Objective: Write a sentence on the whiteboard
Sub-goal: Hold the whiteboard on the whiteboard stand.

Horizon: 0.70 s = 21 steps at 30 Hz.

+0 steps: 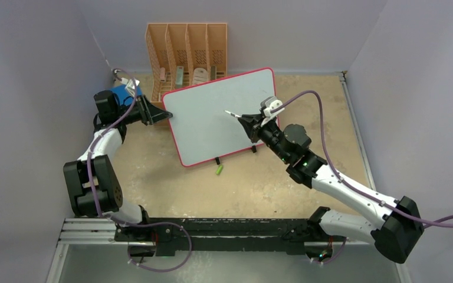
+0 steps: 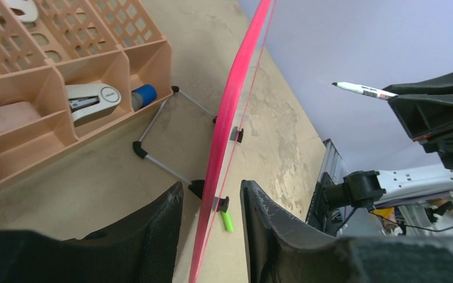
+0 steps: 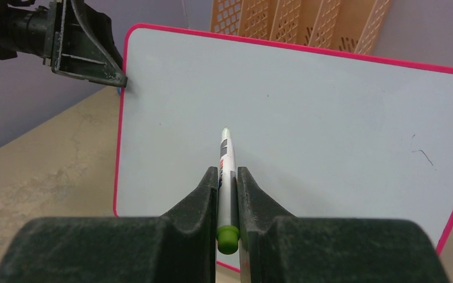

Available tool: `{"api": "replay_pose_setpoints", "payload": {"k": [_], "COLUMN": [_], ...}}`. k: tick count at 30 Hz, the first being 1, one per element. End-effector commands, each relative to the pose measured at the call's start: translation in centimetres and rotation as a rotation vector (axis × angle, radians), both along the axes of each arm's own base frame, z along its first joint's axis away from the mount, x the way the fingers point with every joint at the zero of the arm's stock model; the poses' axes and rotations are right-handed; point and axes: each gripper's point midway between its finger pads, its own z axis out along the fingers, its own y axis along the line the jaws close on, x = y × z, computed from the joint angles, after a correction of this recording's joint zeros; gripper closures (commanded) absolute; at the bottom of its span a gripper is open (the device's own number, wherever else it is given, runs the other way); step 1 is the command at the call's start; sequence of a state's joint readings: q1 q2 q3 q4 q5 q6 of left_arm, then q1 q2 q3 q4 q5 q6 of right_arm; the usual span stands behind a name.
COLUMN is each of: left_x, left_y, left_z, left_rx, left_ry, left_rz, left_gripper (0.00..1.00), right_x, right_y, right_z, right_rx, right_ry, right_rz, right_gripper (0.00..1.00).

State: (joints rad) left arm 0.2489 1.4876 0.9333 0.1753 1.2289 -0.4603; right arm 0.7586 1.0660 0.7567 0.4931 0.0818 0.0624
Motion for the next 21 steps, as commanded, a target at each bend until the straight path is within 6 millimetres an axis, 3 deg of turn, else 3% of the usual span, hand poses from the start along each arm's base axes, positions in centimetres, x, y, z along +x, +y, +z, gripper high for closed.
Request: {"api": "replay_pose_setpoints", "payload": {"k": [1, 8, 15, 21], "left_x": [-0.5, -1.0, -1.9, -2.2], "left_y": [-0.5, -0.8, -1.1, -1.8], "left_z": [1.2, 0.6, 0.4, 0.0], "left_rx": [-0.028, -0.055, -0.049, -0.034], "left_ry": [-0.104, -0.110, -0.132, -0.157], "left_rz": [-0.119, -0.181, -0.190, -0.210], "left_gripper": [0.64, 0.74, 0.98, 1.00], "right_x": [0.0, 0.5, 0.9, 0.6], "right_y": [0.8, 1.7, 3.0, 4.6], "right_z": [4.4, 3.9, 4.1, 5.0], "right_rx": [0.068, 0.053, 0.043, 0.037], "right_ry": [-0.104, -0.107, -0.130, -0.202], "right_rz": [0.029, 0.050, 0.077, 0.102], "right_gripper": [1.00, 1.00, 1.00, 1.00]}}
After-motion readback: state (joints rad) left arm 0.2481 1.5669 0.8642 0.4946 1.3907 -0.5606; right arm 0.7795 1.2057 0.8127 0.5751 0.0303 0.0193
